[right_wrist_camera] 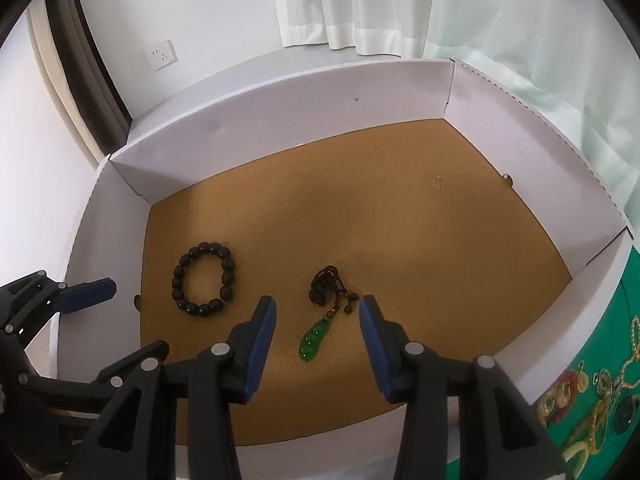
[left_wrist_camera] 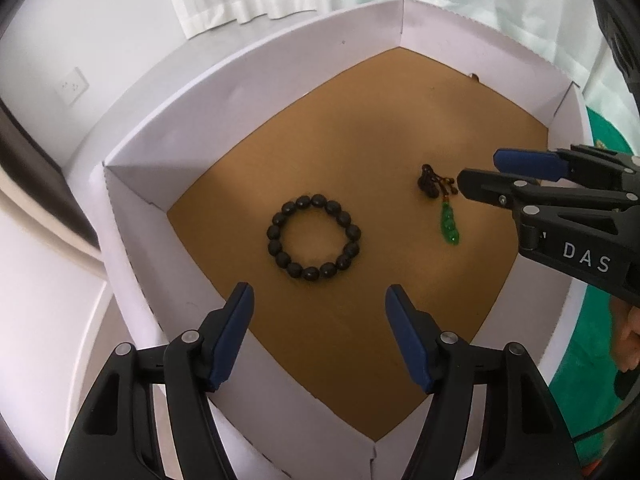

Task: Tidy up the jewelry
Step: 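Carry both items into the white tray and open both grippers, then move both tools back over the remaining jewelry on the cloth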

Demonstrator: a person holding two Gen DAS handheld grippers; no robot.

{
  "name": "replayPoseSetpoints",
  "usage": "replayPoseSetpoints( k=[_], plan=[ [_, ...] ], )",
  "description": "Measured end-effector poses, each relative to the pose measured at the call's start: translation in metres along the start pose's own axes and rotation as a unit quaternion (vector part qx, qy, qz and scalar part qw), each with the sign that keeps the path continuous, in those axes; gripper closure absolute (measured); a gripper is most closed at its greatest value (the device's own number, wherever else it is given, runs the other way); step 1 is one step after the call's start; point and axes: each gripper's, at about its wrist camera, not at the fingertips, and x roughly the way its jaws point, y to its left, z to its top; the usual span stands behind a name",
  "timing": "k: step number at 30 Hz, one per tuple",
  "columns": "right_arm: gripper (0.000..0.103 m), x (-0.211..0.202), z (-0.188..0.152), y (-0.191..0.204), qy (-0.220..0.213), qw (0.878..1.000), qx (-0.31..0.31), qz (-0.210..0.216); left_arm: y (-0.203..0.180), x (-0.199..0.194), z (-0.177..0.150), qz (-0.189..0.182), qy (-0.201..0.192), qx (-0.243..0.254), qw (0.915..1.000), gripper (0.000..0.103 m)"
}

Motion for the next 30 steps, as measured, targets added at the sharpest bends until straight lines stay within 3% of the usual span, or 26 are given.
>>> replayPoseSetpoints(
  k=[7, 11, 14, 15, 17, 19, 25, 30],
  plan=[
    [0.059, -0.002, -0.006, 0.006, -0.002, 1.0, -0.013, -0.01, -0.001, -0.011, -0.009, 0.011, -0.018, 0.009, 0.9997, 0.033],
    [0.059, -0.009, -0.006, 0.005, -0.026, 1.0, 0.0, -0.009, 0.012, -0.023, -0.007, -0.013, -0.054, -0.013, 0.9984, 0.032],
    [0.059, -0.029, -0.006, 0.0, -0.069, 0.997, 0.031, 0.0, 0.017, -0.045, -0.006, -0.021, -0.088, -0.03, 0.9954, 0.019],
    [0.054, -0.039, -0.008, -0.004, -0.083, 0.996, 0.039, -0.002, 0.018, -0.056, -0.007, -0.026, -0.105, -0.037, 0.9935, 0.011],
    [0.038, -0.058, -0.014, -0.013, -0.108, 0.993, 0.056, -0.008, 0.016, -0.08, -0.01, -0.045, -0.146, -0.041, 0.9874, 0.008],
    [0.025, -0.078, -0.026, -0.026, -0.127, 0.989, 0.079, -0.021, 0.007, -0.102, -0.013, -0.061, -0.18, -0.031, 0.9814, 0.004],
    [0.018, -0.133, -0.085, -0.07, -0.154, 0.975, 0.147, -0.066, -0.038, -0.142, -0.027, -0.146, -0.233, 0.01, 0.9614, 0.002],
    [0.018, -0.184, -0.157, -0.107, -0.192, 0.957, 0.192, -0.105, -0.096, -0.144, -0.045, -0.189, -0.217, 0.062, 0.9556, 0.002]
  ],
)
